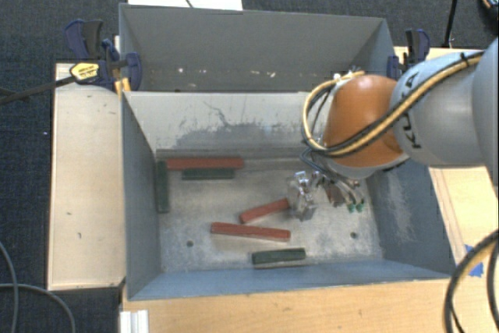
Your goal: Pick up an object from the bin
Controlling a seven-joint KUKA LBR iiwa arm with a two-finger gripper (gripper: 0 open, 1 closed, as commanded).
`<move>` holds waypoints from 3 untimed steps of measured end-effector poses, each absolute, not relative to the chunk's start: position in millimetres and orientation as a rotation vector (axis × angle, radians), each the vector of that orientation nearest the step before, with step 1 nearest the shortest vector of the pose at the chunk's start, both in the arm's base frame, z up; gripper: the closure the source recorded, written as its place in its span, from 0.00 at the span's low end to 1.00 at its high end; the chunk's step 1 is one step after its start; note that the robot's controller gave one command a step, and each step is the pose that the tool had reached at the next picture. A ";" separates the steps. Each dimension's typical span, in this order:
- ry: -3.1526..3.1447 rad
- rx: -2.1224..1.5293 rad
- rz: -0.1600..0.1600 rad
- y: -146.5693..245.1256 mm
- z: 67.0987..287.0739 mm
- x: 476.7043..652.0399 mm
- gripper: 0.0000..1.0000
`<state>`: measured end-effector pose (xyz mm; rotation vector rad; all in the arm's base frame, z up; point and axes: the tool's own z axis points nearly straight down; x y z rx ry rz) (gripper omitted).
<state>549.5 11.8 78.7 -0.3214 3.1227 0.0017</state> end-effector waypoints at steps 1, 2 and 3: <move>3.001 -0.894 -0.003 18.8 239.5 587.1 1.00; 3.009 -0.890 0.001 18.9 236.4 585.6 0.00; 2.907 -1.206 0.007 51.4 84.2 525.8 0.00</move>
Offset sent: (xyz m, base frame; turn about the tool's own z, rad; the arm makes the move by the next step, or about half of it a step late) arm 0.0352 0.0067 0.1568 -0.3750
